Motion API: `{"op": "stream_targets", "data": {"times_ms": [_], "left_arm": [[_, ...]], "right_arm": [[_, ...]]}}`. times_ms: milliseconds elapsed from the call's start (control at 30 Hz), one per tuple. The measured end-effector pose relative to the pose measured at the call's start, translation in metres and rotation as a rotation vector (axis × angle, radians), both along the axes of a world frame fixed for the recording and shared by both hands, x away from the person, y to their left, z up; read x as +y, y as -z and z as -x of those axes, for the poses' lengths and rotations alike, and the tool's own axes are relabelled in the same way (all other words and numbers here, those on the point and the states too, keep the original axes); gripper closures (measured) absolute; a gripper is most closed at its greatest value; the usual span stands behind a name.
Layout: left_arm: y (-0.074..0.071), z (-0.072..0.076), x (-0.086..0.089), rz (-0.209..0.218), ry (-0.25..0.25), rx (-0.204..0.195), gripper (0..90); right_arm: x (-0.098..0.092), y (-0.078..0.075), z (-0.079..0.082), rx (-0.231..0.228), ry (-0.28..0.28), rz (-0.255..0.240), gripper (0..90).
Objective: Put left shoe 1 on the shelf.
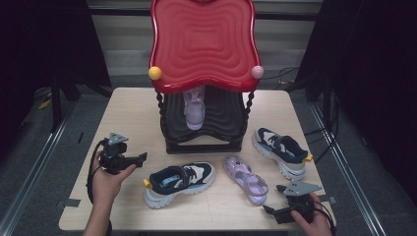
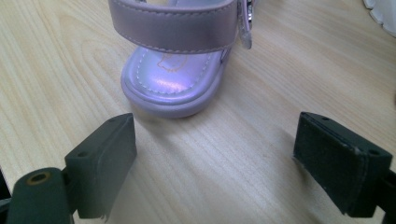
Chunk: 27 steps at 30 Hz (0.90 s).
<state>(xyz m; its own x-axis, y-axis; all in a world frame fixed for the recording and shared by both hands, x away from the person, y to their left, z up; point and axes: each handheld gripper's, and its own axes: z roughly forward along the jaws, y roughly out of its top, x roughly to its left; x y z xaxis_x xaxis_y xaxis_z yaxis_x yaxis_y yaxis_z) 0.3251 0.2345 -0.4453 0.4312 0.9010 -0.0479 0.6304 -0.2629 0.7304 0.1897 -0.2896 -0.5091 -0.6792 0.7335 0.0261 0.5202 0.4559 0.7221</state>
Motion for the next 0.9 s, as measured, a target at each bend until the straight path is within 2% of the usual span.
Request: {"op": "stream_targets", "data": {"times_ms": [367, 900], "left_arm": [[0.027, 0.001, 0.010, -0.017, -0.023, 0.036, 20.4], [0.058, 0.005, 0.013, -0.060, -0.046, 0.050, 19.9]], "right_arm": [[0.000, 0.000, 0.000, 0.000, 0.000, 0.000, 12.4], [0.000, 0.000, 0.000, -0.001, -0.001, 0.000, 12.4]]}}
